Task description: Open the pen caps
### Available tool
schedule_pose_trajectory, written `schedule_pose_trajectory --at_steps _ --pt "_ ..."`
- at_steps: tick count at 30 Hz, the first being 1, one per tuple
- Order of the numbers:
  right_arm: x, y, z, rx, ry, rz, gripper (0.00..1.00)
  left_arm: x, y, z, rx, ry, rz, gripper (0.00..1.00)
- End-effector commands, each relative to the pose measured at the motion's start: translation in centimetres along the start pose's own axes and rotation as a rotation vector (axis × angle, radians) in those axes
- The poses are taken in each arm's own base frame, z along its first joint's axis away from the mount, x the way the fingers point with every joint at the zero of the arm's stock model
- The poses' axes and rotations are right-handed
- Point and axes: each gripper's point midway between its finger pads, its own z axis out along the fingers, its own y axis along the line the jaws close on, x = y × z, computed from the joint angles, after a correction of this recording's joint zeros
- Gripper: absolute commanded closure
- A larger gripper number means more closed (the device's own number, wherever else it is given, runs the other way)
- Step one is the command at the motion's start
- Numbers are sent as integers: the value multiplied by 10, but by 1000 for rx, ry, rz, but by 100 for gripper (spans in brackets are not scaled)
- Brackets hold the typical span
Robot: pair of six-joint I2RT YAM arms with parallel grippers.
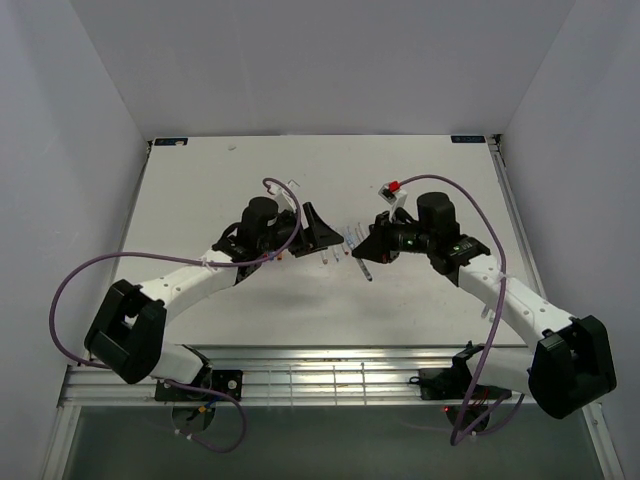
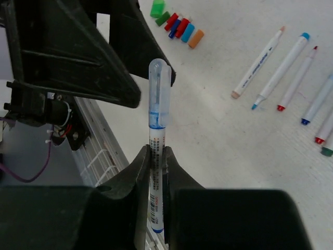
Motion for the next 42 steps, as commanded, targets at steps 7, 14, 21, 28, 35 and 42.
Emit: schedule_pose_trajectory --at_steps 7,14,21,28,35,42 --pt "1 36 30 -101 10 -23 92 -30 -25 -1 9 -167 37 28" --pt "0 38 43 -90 -1 -3 92 -23 -22 1 8 -151 28 37" --pt "-4 30 49 -55 -25 27 92 -19 -21 -3 14 -149 15 44" --pt "-1 26 58 -60 -19 67 92 -15 -20 -6 19 -152 6 62" --pt "2 30 62 -103 -11 91 92 -14 -23 -5 38 -140 11 70" --pt "5 31 64 -124 -2 98 92 -13 -24 -5 45 -141 13 100"
